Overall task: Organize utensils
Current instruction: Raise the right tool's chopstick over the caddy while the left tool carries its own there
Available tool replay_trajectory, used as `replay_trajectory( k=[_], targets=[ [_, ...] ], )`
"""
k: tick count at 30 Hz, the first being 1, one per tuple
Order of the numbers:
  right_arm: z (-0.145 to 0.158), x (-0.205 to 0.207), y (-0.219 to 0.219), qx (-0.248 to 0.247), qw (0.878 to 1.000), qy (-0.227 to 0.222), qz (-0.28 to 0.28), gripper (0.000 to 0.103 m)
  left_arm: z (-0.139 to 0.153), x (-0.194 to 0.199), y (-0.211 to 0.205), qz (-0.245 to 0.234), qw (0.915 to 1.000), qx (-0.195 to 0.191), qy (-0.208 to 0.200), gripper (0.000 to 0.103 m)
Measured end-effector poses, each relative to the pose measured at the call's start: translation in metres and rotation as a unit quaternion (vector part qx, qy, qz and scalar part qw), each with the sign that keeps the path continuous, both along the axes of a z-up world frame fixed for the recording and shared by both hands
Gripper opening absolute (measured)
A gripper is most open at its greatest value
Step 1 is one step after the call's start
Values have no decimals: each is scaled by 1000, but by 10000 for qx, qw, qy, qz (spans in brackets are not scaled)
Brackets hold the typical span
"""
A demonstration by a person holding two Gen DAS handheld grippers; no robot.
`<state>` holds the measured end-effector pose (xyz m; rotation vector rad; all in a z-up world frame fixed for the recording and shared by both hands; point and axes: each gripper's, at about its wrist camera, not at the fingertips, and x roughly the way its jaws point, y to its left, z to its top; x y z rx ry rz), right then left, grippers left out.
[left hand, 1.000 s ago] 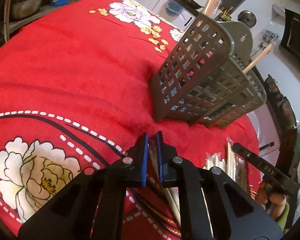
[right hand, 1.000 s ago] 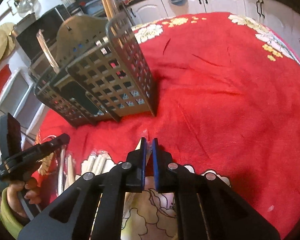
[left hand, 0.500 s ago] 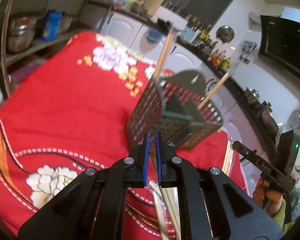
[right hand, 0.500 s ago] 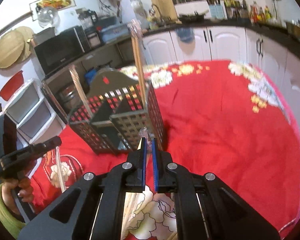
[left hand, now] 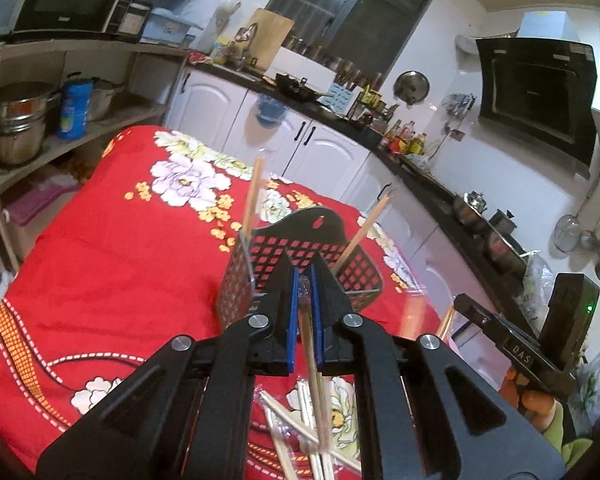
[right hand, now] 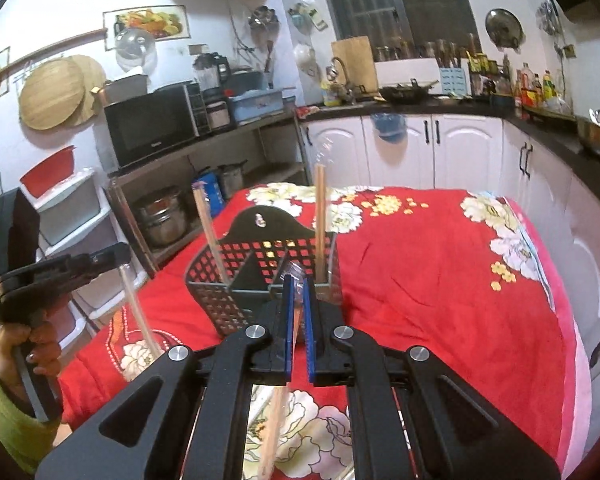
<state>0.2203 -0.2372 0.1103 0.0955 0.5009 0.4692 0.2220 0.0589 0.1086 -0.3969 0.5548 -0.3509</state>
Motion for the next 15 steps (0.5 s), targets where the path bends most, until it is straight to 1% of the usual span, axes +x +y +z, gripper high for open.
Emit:
replay_trajectory(
  k=[5, 9, 15],
  targets=[
    [12, -11, 5, -19, 9998, -203, 85, 5, 9, -2, -4, -51, 10000, -27, -81, 4],
    [26, -16, 7, -3, 9990, -415, 134, 5, 23, -4, -8, -106, 9996, 9, -250, 4],
    [50, -19, 12, -3, 9971, -736, 183, 4, 54, -4, -15, -196, 9980, 75, -602, 4]
  ],
)
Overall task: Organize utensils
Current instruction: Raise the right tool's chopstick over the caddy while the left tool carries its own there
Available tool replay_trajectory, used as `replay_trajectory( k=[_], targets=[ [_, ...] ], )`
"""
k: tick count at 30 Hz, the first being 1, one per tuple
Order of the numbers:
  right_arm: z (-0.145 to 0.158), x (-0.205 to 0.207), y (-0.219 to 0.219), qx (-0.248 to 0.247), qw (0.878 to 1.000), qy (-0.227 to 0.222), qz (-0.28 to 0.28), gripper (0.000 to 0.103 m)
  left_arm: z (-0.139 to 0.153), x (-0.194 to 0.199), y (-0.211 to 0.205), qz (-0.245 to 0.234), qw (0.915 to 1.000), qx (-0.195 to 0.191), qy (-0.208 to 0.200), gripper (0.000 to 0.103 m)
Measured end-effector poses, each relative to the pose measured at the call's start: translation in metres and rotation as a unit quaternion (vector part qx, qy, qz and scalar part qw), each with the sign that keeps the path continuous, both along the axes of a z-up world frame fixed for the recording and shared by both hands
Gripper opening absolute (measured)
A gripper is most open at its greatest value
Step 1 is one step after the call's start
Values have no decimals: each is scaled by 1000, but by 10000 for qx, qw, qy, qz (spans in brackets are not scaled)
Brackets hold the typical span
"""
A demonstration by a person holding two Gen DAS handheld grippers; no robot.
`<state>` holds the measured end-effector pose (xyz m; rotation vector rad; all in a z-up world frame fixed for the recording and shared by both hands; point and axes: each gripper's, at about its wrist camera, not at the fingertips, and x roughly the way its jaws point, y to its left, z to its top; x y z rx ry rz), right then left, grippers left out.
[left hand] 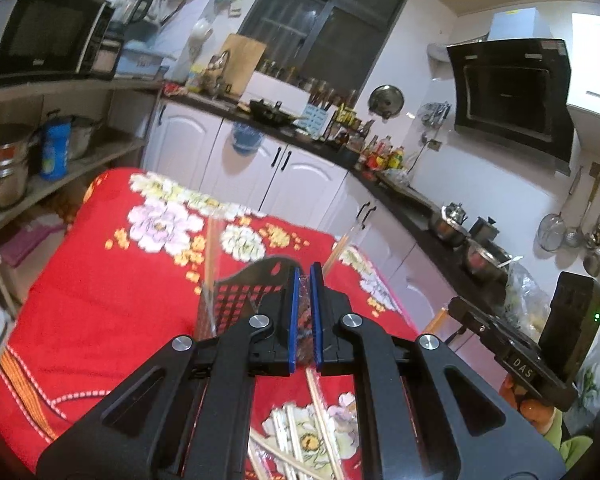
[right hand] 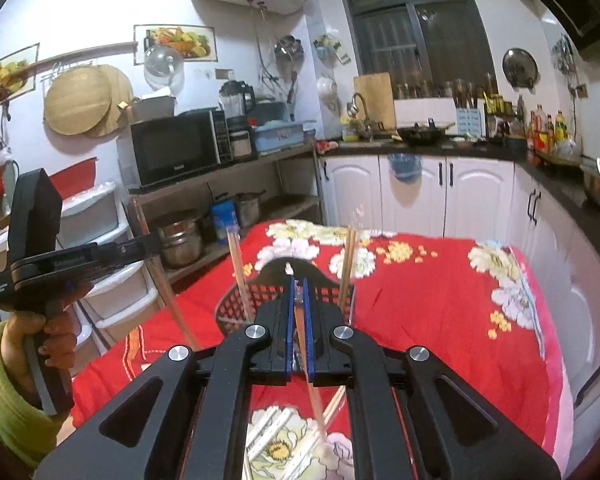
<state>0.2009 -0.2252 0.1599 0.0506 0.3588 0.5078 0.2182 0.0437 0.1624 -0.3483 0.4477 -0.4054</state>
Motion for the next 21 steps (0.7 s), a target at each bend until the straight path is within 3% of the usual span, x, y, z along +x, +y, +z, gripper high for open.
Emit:
replay_trajectory(
  k=[9, 21],
  targets=[
    [34, 3, 10, 58, 9989, -450, 133, 4, 42, 8, -9, -38, 9989, 66, -461, 3],
    [67, 23, 20, 165, 9961, -857, 142, 4, 72, 33, -24, -54, 9967, 103, -805, 3]
  ],
)
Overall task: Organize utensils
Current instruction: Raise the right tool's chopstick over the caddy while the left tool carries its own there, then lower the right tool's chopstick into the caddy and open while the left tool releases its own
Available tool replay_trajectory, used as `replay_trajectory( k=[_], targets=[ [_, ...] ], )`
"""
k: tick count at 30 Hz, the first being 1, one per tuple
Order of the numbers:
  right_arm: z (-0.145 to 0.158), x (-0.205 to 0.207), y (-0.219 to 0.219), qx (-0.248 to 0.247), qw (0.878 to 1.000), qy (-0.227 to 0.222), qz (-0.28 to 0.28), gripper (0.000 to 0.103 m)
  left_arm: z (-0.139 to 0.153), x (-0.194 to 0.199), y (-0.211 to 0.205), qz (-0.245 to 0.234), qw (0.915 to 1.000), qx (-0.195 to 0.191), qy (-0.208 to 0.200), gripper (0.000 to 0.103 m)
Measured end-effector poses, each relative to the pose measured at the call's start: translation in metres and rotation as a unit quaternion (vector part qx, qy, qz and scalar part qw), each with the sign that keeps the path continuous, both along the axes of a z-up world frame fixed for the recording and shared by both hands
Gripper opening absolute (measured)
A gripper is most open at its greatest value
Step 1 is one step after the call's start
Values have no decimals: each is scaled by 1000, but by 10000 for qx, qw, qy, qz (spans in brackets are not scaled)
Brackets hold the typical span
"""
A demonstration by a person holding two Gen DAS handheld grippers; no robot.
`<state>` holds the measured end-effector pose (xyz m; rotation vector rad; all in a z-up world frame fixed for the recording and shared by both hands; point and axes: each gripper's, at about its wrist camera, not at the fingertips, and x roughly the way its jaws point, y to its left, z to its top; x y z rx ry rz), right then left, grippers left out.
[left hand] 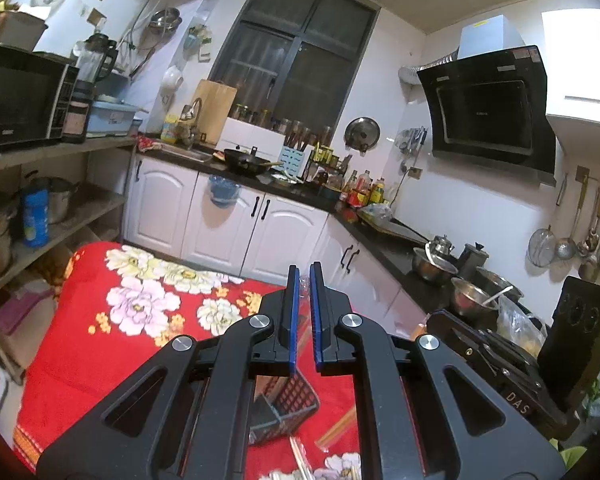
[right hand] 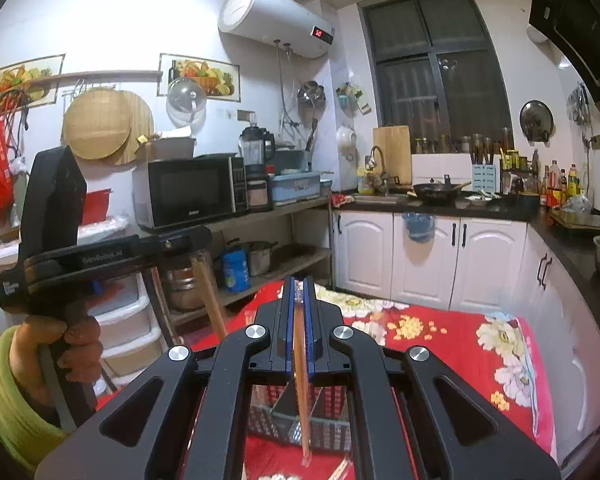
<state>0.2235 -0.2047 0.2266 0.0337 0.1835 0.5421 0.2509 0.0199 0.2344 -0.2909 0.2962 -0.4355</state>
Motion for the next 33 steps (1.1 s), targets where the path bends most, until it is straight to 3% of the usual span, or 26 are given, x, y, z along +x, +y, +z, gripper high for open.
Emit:
replay_trajectory(
  k=[9, 16, 33],
  targets=[
    [14, 27, -3, 139, 9997, -191, -63, 5, 5, 24, -13, 37, 9999, 24, -105, 3],
    [11, 48, -4, 250, 9994, -179, -133, 5, -8, 38, -23, 12, 10000, 60, -2, 3],
    [-36, 88, -9, 356, 9984, 285, -325, 5, -69, 72, -30, -74, 9976, 35, 686, 3]
  ],
)
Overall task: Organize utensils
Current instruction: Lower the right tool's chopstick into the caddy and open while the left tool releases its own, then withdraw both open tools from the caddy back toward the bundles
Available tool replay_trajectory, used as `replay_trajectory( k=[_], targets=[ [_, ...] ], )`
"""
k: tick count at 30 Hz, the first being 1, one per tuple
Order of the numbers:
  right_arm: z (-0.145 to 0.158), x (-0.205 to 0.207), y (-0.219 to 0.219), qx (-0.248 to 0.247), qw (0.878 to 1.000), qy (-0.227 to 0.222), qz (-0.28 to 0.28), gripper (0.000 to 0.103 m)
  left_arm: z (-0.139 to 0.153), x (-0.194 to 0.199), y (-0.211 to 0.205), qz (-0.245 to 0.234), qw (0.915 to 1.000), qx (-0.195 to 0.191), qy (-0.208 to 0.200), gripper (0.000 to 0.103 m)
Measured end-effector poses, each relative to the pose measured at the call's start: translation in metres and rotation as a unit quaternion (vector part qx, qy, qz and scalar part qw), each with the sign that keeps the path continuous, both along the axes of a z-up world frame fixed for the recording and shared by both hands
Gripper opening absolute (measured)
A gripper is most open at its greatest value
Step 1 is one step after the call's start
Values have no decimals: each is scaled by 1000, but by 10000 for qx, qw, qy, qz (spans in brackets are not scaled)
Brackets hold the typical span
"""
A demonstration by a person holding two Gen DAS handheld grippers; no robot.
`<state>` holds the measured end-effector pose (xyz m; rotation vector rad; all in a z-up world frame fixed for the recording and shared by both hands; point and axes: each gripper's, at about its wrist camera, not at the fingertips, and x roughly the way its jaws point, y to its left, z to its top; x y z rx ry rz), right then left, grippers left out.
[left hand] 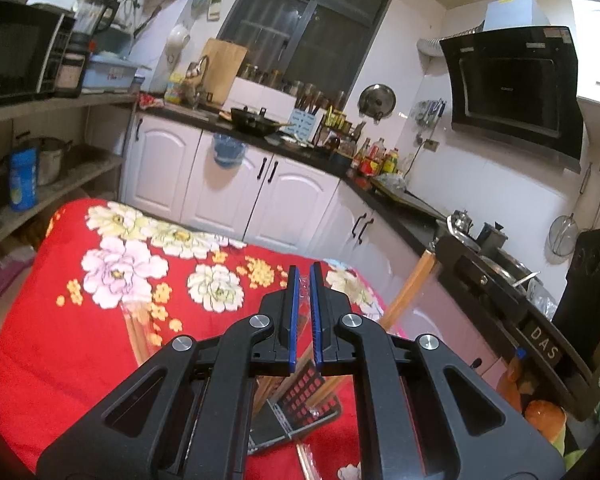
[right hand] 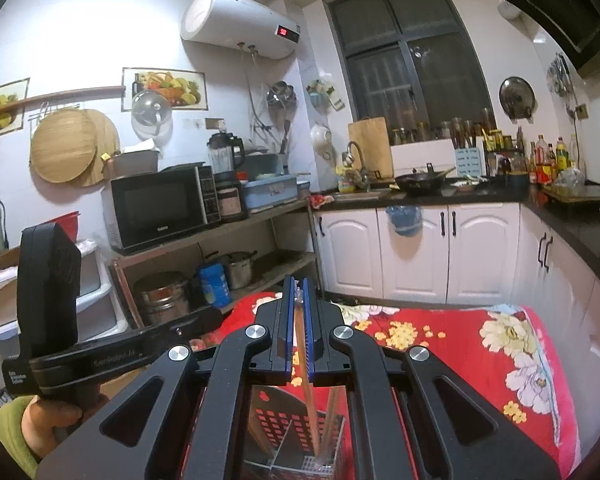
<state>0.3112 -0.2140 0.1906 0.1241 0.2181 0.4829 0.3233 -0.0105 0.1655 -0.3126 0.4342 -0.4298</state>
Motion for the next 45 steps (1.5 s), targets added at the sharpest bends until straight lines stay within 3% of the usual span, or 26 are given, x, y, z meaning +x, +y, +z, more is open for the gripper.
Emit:
replay_trajectory(
  k=[9, 24, 34, 45],
  targets=[
    [-22, 11, 4, 18, 9997, 245, 12, 5, -24, -1, -1, 3, 9998, 64, 194, 4],
    [-54, 11, -4, -20, 9968, 792, -128, 6, -39, -11, 10, 168, 9995, 39, 259, 4],
    [-67, 1, -19, 74, 9942, 1041, -255, 28, -41, -19, 18, 283, 9992, 30, 263, 4],
    [-74, -17, -23, -66, 9933, 1094, -362, 43, -51, -30, 27, 375, 9986, -29, 380, 27]
  ],
)
